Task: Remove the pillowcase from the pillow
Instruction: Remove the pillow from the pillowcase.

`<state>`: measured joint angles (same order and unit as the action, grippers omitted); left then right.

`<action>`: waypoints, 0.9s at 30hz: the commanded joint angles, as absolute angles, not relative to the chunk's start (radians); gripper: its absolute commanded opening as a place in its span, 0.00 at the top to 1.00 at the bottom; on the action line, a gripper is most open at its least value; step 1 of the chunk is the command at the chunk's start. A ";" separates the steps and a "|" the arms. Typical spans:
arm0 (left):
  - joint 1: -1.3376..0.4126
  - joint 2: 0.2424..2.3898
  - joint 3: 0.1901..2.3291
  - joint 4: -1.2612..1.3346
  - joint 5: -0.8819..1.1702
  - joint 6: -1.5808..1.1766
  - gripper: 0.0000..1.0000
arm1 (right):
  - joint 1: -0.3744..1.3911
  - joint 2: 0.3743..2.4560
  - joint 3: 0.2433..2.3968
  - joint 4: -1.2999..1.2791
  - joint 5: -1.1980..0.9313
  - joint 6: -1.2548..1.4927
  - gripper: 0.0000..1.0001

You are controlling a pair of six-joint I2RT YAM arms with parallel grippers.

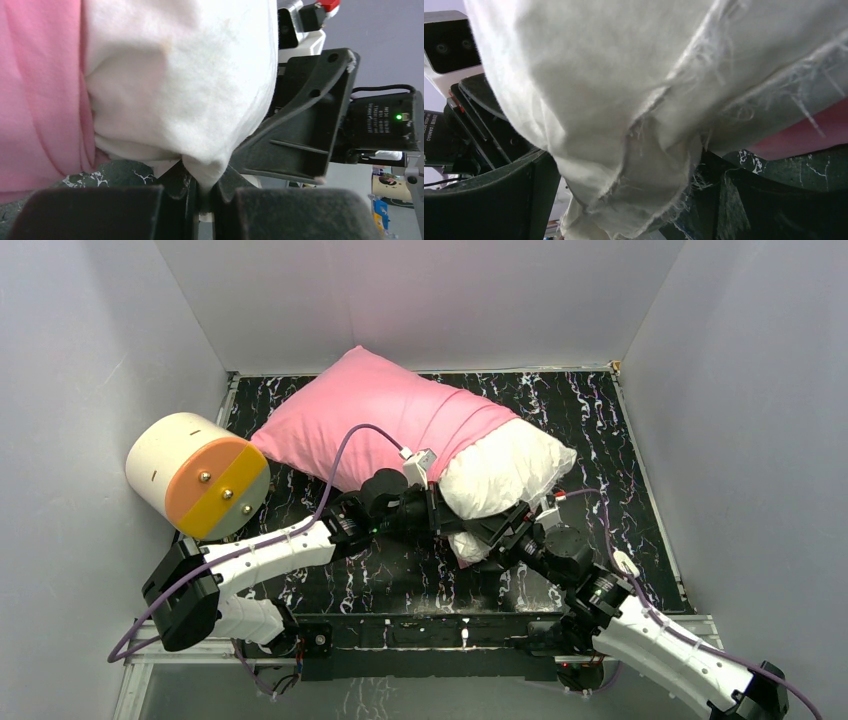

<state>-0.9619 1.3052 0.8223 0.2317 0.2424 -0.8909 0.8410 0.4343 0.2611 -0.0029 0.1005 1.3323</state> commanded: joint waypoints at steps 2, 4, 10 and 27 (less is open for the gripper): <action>-0.971 1.281 0.873 0.365 0.350 -0.942 1.00 | 0.848 0.521 0.242 0.313 0.151 1.388 0.01; -0.971 1.271 0.871 0.357 0.348 -0.941 1.00 | 0.847 0.555 0.261 0.347 0.203 1.373 0.01; -0.971 1.230 0.841 0.352 0.328 -0.950 1.00 | 0.848 0.555 0.313 0.233 0.418 1.439 0.01; -0.971 1.150 0.888 0.057 0.199 -0.778 0.32 | 0.846 0.675 0.711 -0.185 0.598 1.180 1.00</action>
<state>-0.9436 1.2877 0.8165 0.2817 0.2420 -0.9253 0.8600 0.6807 0.4797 -0.0162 0.4171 1.2995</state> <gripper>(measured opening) 0.160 0.165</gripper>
